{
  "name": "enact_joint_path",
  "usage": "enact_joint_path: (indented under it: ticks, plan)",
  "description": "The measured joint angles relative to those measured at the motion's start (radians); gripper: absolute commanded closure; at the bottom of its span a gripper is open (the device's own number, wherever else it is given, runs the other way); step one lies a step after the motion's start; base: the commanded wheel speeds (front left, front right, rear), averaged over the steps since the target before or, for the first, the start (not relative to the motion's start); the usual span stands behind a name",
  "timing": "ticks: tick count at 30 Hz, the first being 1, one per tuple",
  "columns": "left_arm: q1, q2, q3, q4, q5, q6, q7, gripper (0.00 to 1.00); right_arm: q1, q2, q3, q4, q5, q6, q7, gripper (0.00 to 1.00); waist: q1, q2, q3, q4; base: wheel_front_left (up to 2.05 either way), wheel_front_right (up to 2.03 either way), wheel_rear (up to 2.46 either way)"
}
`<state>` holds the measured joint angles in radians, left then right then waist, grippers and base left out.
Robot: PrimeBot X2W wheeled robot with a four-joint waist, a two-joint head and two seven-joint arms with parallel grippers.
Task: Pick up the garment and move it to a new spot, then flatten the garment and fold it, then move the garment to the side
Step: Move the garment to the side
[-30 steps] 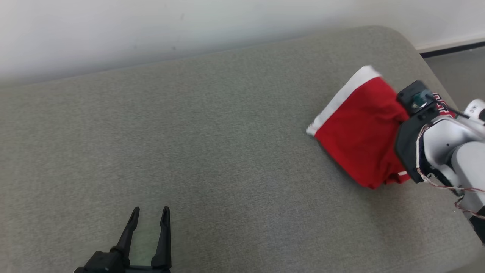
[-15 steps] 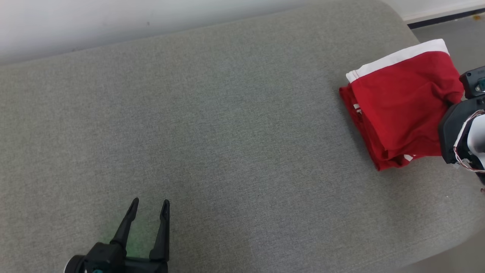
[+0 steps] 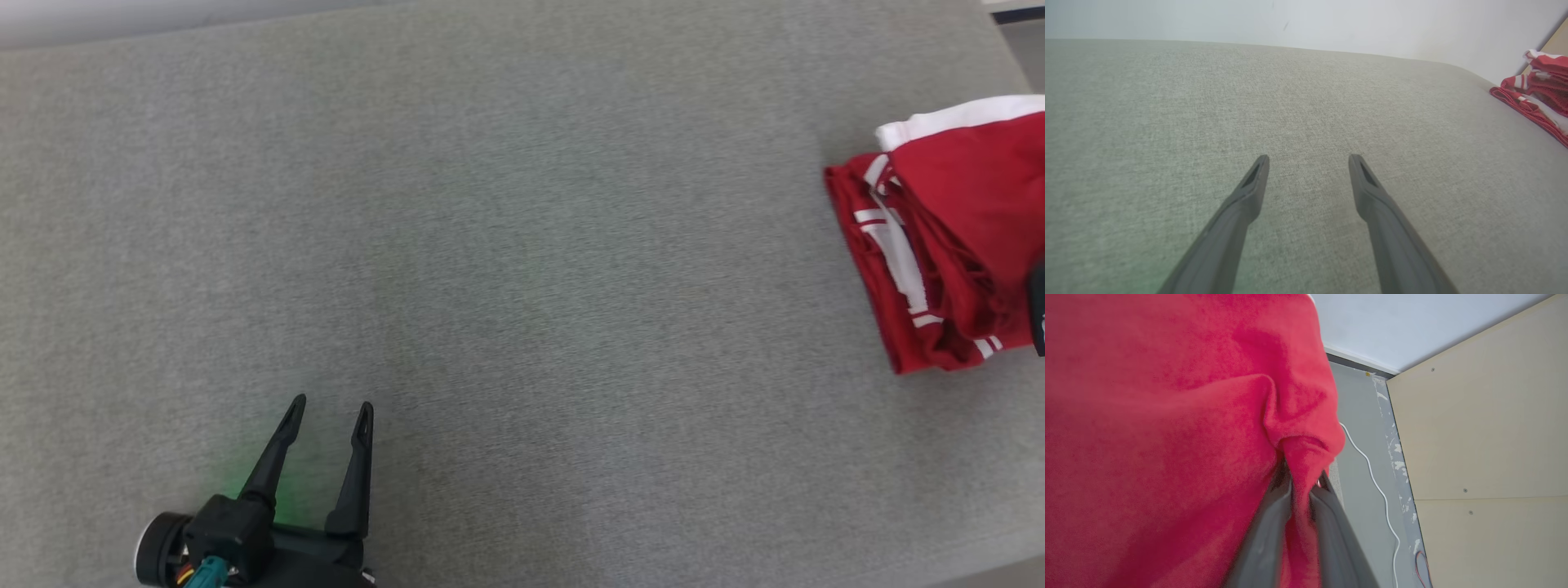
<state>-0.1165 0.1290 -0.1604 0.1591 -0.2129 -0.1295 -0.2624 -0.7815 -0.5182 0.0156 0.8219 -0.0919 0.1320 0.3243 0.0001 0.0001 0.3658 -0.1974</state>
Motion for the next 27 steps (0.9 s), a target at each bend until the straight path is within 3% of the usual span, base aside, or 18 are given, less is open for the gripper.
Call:
enact_joint_path:
  ticks: [8, 13, 27]
  plan:
    - [-0.007, -0.007, 0.021, -0.007, 0.013, 0.011, 0.000, 0.00, 0.018, 0.072, -0.095, -0.015, -0.078, 0.000, -0.138, 0.00, 0.0000, 0.0000, -0.007, 0.034, 0.00, 0.00, 0.00]
    - [0.001, -0.024, 0.036, -0.003, 0.018, 0.017, 0.000, 0.00, 0.068, 0.134, -0.101, -0.082, -0.090, 0.000, -0.213, 0.00, -0.0001, -0.0001, -0.050, 0.037, 0.00, 0.00, 0.00]
    - [0.087, -0.056, 0.083, -0.013, 0.025, 0.039, 0.000, 0.00, 0.388, 0.268, -0.071, -0.457, 0.051, 0.000, -0.334, 0.00, -0.0003, -0.0002, -0.212, 0.067, 0.00, 0.00, 0.00]
